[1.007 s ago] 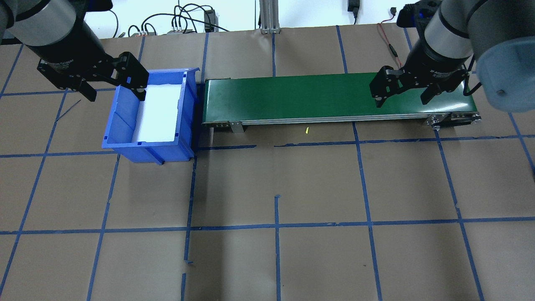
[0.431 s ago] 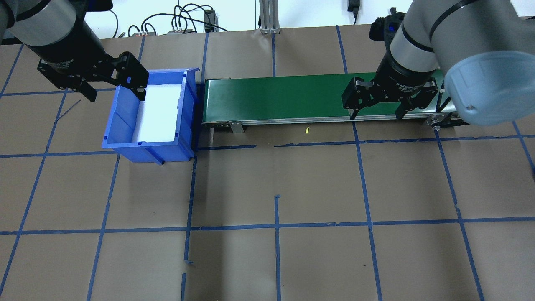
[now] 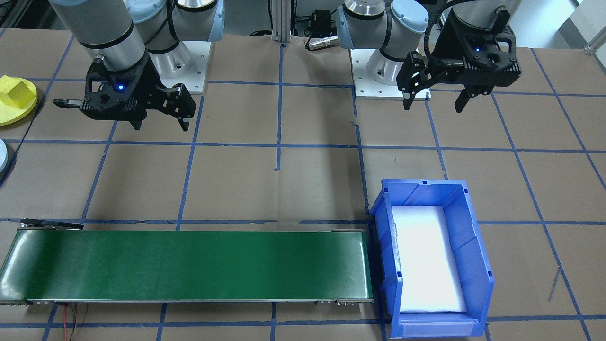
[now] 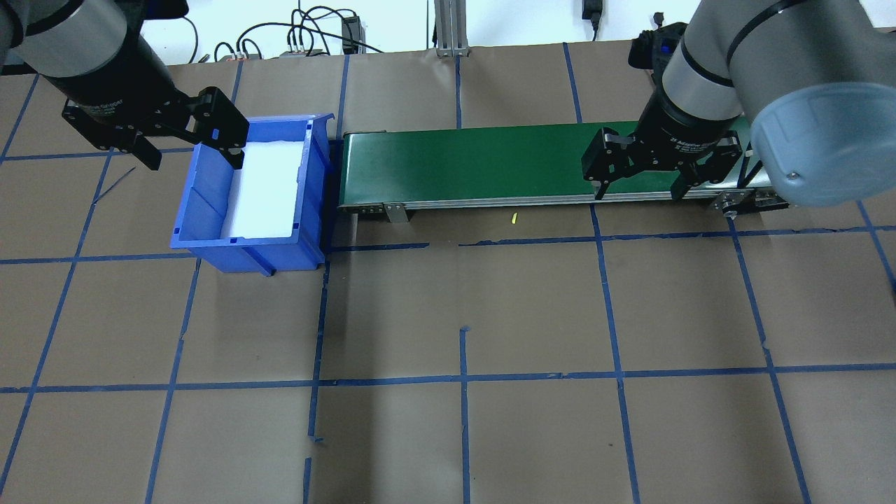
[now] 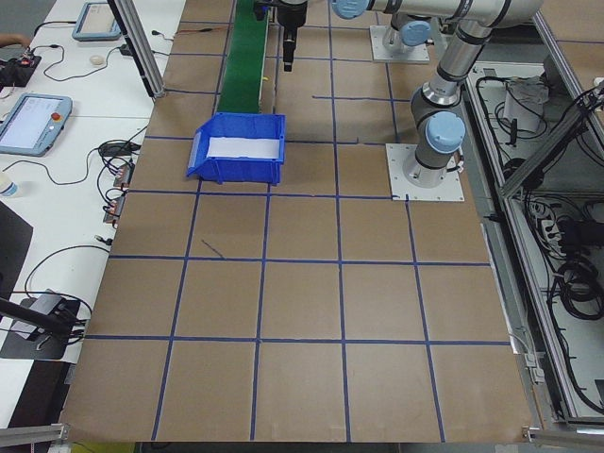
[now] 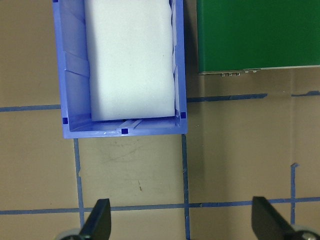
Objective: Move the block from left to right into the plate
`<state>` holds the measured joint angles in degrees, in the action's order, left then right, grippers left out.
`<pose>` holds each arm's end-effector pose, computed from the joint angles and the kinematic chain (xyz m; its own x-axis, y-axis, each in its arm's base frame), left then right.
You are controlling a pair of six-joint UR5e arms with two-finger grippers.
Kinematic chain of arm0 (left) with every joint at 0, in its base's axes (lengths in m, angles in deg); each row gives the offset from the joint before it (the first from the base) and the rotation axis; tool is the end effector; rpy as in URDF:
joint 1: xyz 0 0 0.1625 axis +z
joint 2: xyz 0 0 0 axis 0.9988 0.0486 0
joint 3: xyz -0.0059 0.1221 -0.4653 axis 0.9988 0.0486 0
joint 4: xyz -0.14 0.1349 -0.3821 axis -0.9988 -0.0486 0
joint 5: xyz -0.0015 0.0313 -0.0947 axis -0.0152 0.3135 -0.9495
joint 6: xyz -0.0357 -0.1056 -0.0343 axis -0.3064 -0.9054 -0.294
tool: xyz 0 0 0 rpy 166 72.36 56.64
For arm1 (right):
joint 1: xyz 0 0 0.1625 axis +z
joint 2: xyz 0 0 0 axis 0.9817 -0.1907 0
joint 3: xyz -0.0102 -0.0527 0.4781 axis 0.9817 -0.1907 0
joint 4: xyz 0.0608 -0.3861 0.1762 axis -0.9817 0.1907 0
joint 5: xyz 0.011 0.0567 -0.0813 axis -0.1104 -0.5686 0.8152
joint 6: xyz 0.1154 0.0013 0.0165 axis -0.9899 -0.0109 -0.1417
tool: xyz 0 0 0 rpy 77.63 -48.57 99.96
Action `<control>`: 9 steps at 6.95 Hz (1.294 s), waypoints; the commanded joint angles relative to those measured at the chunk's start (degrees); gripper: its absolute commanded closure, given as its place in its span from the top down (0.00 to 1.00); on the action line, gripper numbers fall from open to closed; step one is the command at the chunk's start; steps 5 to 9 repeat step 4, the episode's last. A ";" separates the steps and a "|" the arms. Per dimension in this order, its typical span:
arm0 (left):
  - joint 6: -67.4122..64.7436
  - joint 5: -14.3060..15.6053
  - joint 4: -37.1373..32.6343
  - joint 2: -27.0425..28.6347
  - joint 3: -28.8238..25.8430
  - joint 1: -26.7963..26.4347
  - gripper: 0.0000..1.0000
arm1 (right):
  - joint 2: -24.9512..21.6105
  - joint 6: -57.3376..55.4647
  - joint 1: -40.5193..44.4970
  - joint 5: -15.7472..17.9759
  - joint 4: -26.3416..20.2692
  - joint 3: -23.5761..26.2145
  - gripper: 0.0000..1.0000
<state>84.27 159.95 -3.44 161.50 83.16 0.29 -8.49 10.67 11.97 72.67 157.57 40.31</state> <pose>-0.1064 -0.4875 0.5680 -0.9992 0.0375 -0.0133 0.0383 0.9973 -0.0620 0.1481 -0.4856 0.4835 -0.9971 0.0525 -0.0556 0.0527 0.9986 -0.0021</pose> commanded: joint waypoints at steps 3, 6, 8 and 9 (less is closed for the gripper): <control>-0.62 -0.17 0.09 0.26 0.53 -0.26 1.00 | 0.06 0.74 -0.19 0.18 0.30 0.06 1.00; -0.61 -0.26 0.09 0.26 0.44 -0.26 1.00 | 0.06 0.83 -0.28 0.10 0.21 -0.03 1.00; -0.61 -0.26 0.09 0.26 0.44 -0.26 1.00 | 0.06 0.83 -0.28 0.10 0.21 -0.03 1.00; -0.61 -0.26 0.09 0.26 0.44 -0.26 1.00 | 0.06 0.83 -0.28 0.10 0.21 -0.03 1.00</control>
